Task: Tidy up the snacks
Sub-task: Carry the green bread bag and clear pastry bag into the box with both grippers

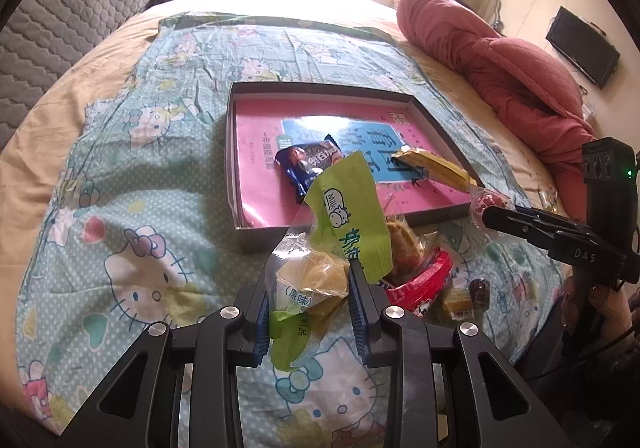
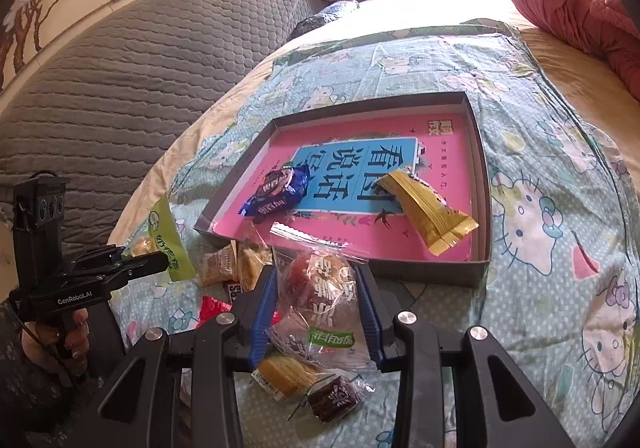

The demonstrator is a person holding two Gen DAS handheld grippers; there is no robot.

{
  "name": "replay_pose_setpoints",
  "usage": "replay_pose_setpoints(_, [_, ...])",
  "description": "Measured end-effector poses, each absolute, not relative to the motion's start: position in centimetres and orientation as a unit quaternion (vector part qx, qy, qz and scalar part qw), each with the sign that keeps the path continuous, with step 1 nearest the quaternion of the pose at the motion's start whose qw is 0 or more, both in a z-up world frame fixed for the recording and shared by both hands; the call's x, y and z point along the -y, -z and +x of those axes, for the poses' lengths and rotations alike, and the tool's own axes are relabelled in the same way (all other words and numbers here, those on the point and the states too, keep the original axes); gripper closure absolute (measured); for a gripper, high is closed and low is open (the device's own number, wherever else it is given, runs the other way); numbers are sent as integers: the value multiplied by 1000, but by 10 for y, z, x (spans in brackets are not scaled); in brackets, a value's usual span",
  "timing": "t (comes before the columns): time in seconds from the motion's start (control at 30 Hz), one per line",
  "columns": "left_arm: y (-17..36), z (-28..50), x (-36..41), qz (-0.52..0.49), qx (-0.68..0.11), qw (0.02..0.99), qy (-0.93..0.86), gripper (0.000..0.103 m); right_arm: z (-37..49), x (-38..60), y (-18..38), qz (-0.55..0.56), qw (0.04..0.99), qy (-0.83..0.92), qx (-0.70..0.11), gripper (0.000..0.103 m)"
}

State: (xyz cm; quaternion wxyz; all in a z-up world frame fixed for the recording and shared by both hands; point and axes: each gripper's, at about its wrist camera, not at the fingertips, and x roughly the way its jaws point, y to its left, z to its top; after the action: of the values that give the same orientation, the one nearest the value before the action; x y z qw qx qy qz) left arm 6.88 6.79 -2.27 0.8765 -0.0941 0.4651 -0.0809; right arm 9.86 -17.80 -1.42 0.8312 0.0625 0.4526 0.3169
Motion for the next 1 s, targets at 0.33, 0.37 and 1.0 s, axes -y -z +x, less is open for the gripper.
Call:
replay_pose_setpoints(0.33, [14,78,-64,-104,-451,883,75,70,104,176,6,68,838,-321,-436,64])
replay_pose_setpoints(0.37, [14,79,-64,-106,-449,884,75,70,104,176,6,68,839,-321,-434,64])
replay_pose_setpoints(1.0, [13,110,-55,-114,-434,891,67,70,120,177,-2,76,851,-317,-412,64])
